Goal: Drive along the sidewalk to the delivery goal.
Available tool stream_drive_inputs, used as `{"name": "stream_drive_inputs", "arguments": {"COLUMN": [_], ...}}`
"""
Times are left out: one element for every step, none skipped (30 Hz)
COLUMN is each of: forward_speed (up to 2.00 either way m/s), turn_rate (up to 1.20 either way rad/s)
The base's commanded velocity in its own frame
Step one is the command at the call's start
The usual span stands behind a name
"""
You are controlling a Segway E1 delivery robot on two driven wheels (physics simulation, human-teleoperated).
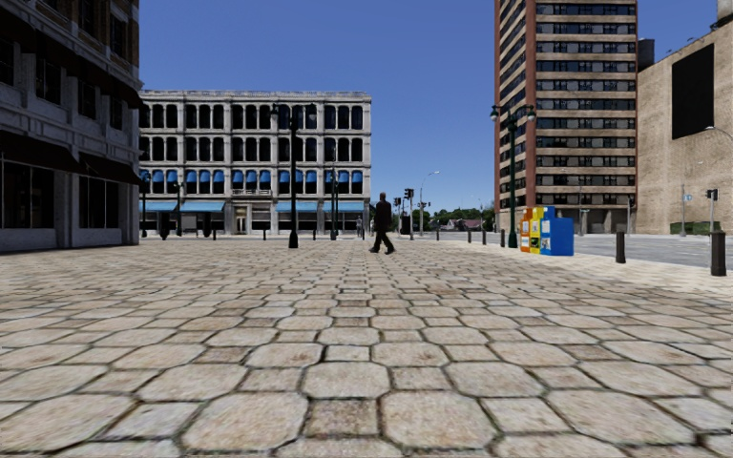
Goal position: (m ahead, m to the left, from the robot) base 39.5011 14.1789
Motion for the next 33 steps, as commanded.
{"name": "stream_drive_inputs", "arguments": {"forward_speed": [2.00,2.00,2.00,2.00,2.00,2.00,2.00,2.00,2.00,2.00,2.00,2.00,2.00,2.00,2.00,2.00,2.00,2.00,2.00,2.00,2.00,2.00,2.00,2.00,2.00,2.00,2.00,2.00,2.00,2.00,2.00,2.00,2.00], "turn_rate": [0.00,0.00,0.00,0.00,0.00,0.00,0.00,0.00,0.00,0.00,0.00,0.00,0.00,0.00,0.00,0.00,0.00,0.00,0.00,0.00,0.00,0.00,0.00,0.00,0.00,0.00,0.00,0.00,0.00,0.00,0.00,0.00,0.00]}}
